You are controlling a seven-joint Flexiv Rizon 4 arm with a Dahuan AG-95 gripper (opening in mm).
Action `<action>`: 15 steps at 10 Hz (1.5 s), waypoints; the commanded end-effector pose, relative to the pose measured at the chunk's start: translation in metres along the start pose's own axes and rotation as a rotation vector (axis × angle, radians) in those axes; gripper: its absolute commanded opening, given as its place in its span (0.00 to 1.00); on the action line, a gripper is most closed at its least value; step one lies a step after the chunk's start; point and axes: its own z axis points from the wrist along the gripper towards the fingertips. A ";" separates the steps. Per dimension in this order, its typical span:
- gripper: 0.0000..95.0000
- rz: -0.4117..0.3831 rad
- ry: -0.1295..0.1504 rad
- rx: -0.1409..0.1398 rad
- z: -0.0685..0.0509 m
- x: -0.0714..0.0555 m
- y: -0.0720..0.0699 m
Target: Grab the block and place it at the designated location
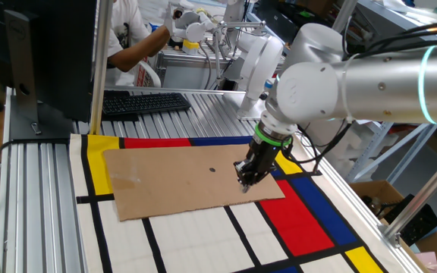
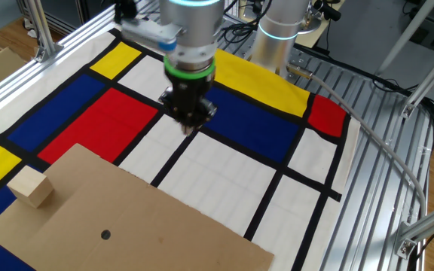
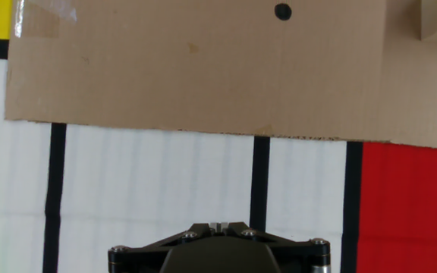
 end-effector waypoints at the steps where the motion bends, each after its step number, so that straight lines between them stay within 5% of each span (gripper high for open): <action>1: 0.00 0.008 -0.013 0.001 0.009 -0.027 -0.016; 4: 0.00 0.001 -0.003 0.015 0.013 -0.087 -0.054; 5: 0.00 -0.002 -0.003 0.019 0.013 -0.097 -0.062; 6: 0.00 -0.009 0.004 0.041 0.014 -0.127 -0.086; 8: 0.00 -0.022 0.009 0.081 0.018 -0.157 -0.118; 11: 0.00 -0.050 0.010 0.071 0.031 -0.189 -0.173; 15: 0.00 -0.079 0.024 0.042 0.036 -0.218 -0.228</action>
